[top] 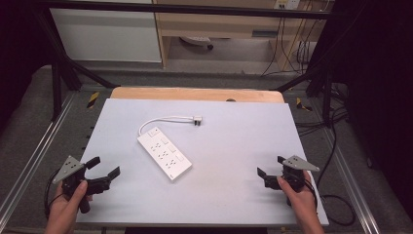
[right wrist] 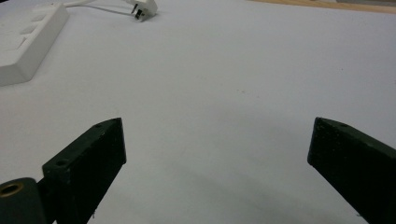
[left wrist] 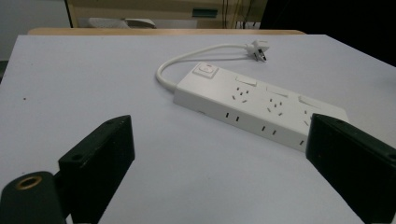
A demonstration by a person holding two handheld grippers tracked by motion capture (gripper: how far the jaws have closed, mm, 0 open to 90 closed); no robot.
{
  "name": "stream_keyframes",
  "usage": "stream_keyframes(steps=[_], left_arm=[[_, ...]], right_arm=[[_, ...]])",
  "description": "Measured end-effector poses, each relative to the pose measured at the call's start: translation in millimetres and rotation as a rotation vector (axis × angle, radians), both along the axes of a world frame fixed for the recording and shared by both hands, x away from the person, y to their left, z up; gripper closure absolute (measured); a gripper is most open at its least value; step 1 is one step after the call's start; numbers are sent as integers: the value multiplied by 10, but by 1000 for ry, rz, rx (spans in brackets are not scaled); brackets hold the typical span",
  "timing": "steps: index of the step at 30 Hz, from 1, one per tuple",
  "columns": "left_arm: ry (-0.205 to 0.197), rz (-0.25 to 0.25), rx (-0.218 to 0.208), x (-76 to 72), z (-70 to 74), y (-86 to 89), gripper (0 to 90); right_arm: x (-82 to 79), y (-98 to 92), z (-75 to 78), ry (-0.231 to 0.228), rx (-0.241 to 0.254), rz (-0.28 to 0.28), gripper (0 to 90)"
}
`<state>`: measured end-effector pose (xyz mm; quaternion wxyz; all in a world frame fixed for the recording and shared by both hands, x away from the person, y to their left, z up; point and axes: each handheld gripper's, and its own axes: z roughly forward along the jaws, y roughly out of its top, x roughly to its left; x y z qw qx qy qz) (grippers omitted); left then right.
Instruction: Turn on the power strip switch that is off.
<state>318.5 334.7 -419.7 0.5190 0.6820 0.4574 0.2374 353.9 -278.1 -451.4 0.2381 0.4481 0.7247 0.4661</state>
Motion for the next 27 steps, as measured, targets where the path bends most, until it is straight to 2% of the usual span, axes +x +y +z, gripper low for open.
stream_keyframes(steps=[12, 19, 27], left_arm=[[-7, -13, 21, -5, 8, -34, 81], [-17, -25, 4, -10, 37, -48, 82], [-31, -39, 3, -23, 56, -71, 82]], right_arm=[[0, -15, 20, -8, 13, -13, 38], [2, -2, 35, -17, 6, -9, 36], [7, 18, 34, -24, -5, -3, 33]])
